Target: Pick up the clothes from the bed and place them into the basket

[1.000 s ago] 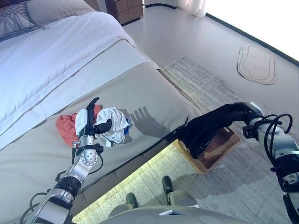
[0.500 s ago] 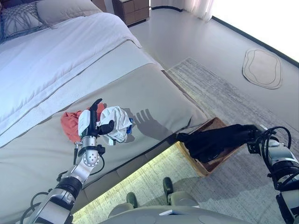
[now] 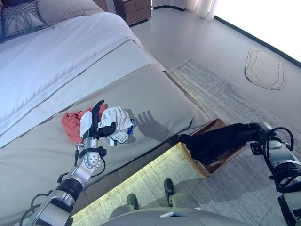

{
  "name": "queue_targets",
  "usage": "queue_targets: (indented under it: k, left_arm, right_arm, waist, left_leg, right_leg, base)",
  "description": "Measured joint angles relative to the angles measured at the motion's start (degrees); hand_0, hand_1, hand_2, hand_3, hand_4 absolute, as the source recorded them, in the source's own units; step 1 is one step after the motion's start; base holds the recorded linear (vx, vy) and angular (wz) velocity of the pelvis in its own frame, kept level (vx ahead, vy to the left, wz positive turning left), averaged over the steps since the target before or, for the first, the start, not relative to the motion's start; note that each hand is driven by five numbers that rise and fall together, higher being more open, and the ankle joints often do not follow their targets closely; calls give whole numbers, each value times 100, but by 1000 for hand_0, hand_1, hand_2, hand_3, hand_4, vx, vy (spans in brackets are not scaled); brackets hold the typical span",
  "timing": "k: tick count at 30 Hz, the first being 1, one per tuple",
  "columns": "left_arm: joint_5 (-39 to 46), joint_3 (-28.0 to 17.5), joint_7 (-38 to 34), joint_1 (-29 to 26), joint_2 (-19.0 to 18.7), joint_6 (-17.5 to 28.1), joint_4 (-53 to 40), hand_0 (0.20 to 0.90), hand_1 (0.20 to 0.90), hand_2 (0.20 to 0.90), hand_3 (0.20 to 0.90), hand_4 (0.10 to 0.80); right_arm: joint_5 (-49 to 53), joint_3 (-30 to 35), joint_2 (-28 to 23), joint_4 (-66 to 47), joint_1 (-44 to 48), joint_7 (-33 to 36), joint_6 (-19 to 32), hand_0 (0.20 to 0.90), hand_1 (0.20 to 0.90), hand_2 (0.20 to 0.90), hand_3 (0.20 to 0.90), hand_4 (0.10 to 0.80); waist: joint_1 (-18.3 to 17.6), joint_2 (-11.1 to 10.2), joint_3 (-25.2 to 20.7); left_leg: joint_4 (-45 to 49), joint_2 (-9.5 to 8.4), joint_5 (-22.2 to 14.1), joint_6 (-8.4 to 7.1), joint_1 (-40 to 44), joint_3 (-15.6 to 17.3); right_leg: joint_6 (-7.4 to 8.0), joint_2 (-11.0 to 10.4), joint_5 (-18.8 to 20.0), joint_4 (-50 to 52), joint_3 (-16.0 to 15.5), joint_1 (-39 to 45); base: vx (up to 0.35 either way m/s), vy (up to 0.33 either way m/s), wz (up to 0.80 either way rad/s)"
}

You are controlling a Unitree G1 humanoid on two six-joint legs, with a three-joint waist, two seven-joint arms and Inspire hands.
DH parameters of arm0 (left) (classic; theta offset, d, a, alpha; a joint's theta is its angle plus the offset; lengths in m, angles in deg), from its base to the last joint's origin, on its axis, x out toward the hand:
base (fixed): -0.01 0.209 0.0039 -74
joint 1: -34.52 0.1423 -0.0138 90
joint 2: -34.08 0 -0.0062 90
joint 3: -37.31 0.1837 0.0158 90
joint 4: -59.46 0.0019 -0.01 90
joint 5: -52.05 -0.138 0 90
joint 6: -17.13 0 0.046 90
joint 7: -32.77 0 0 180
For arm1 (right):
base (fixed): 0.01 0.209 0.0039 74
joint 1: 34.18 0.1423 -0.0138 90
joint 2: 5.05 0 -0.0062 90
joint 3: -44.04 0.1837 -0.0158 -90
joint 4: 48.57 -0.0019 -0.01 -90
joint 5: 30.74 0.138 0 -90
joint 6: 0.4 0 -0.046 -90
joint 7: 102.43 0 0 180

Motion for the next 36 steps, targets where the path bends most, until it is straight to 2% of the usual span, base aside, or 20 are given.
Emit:
queue_targets:
  k: [11,17,21,25,28,30,34,36]
  left_arm:
    - [-4,40,-18,2,46,-5,0,900,900,900,900,800]
    - [-3,36,-61,33,63,-50,-3,900,900,900,900,800]
    - [-3,17,-107,73,62,-95,-4,900,900,900,900,800]
    - [2,0,-107,109,64,-209,-11,900,900,900,900,800]
    - [1,-44,-113,139,127,-209,-11,900,900,900,900,800]
    - [-1,-76,-147,203,164,-209,-21,900,900,900,900,800]
    - [-3,-307,-181,422,242,-239,-161,900,900,900,900,800]
    - [-5,-350,-181,488,241,-291,-179,900,900,900,900,800]
  right_arm:
    - [-135,-18,-1,-258,17,37,-46,900,900,900,900,800]
    - [-465,-100,-4,-160,268,-202,-1023,900,900,900,900,800]
    - [-452,-292,-11,-18,500,-290,-1113,900,900,900,900,800]
    - [-476,-318,-11,-523,551,-98,-918,900,900,900,900,800]
    - [-705,-346,-17,-1175,566,289,-563,900,900,900,900,800]
    - [-923,-440,-17,-1436,600,412,-373,900,900,900,900,800]
    - [-1294,-745,-19,-1972,769,536,141,900,900,900,900,800]
    - [-1522,-955,-18,-2025,982,540,255,900,900,900,900,800]
  waist:
    - [151,1,1]
    - [252,0,1]
    - [310,-2,2]
    - [311,-5,4]
    - [448,-9,6]
    - [493,-10,7]
    - [663,-75,44]
    - [864,-140,87]
  left_leg:
    - [1,-1,2,3,-20,-42]
    - [1,-4,39,12,-67,-152]
    - [0,-3,51,10,-73,-207]
    - [1,-2,74,9,-84,-294]
    - [1,9,108,5,-111,-363]
    - [1,11,114,-2,-125,-423]
    - [183,12,152,-40,-359,-696]
    - [460,-27,152,-41,-556,-953]
  right_leg:
    - [-2,-9,-2,-3,-50,0]
    - [-4,-25,-3,-22,-148,7]
    - [-5,-27,-4,-9,-180,26]
    - [-5,-29,-4,-3,-283,50]
    - [-6,-25,-5,-5,-337,53]
    - [-62,-25,-42,-9,-407,69]
    - [-145,-46,-110,-2,-604,31]
    - [-169,-104,-127,-1,-653,15]
  base:
    - [4,-1,2]
    - [21,-7,10]
    - [40,-15,6]
    - [15,-48,10]
    - [15,-71,11]
    - [10,-58,18]
    - [49,12,30]
    - [49,110,21]
